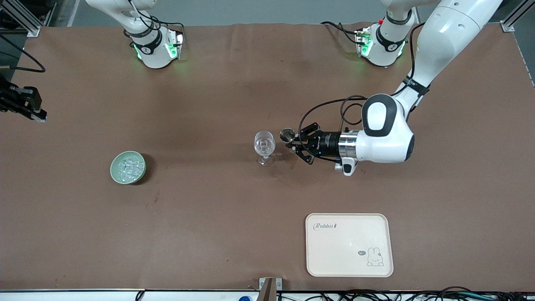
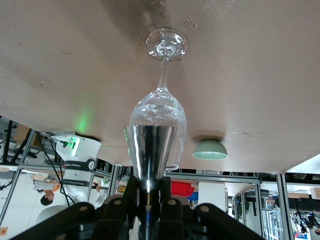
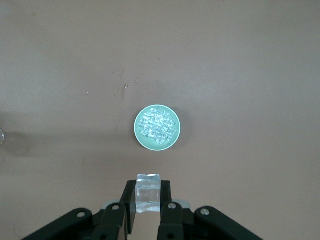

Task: Pour wine and add ice with both arms
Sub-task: 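Tilt the jigger over the wine glass with the left gripper to pour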

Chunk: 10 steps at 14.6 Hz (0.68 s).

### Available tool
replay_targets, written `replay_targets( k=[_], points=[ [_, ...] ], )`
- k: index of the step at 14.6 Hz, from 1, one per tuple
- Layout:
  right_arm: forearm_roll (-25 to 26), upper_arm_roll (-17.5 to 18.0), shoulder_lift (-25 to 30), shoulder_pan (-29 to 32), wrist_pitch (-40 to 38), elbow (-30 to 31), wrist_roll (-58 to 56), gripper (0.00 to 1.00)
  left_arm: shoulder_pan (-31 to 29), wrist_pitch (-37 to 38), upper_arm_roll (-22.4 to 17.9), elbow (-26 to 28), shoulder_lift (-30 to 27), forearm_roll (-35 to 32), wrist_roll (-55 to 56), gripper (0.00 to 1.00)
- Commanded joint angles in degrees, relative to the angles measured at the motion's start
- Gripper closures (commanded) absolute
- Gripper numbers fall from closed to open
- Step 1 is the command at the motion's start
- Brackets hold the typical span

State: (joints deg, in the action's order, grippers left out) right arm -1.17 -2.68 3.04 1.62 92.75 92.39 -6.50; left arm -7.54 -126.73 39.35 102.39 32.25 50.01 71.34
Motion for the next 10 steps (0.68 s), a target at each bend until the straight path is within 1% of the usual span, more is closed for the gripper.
replay_targets(
  k=[1,3,7,10],
  points=[
    [-0.77,0.22,-0.31,0.31,-0.38,-0.9,0.0,0.95,1.3,-1.24,-0.41,1.32,-3.07,-4.72,5.54,0.99],
    [-0.77,0.22,-0.31,0.31,-0.46,-0.9,0.0,0.95,2.18,-1.41,-0.41,0.79,-3.16,-9.47,10.47,0.99],
    [-0.77,0.22,-0.31,0.4,-0.46,-0.9,-0.09,0.95,3.76,-3.78,-0.41,0.53,-3.51,-13.08,16.01,0.99],
    [-0.77,0.22,-0.31,0.4,-0.46,-0.9,0.0,0.95,5.78,-5.63,-0.32,0.35,-3.51,-19.75,22.33,0.99]
  ],
)
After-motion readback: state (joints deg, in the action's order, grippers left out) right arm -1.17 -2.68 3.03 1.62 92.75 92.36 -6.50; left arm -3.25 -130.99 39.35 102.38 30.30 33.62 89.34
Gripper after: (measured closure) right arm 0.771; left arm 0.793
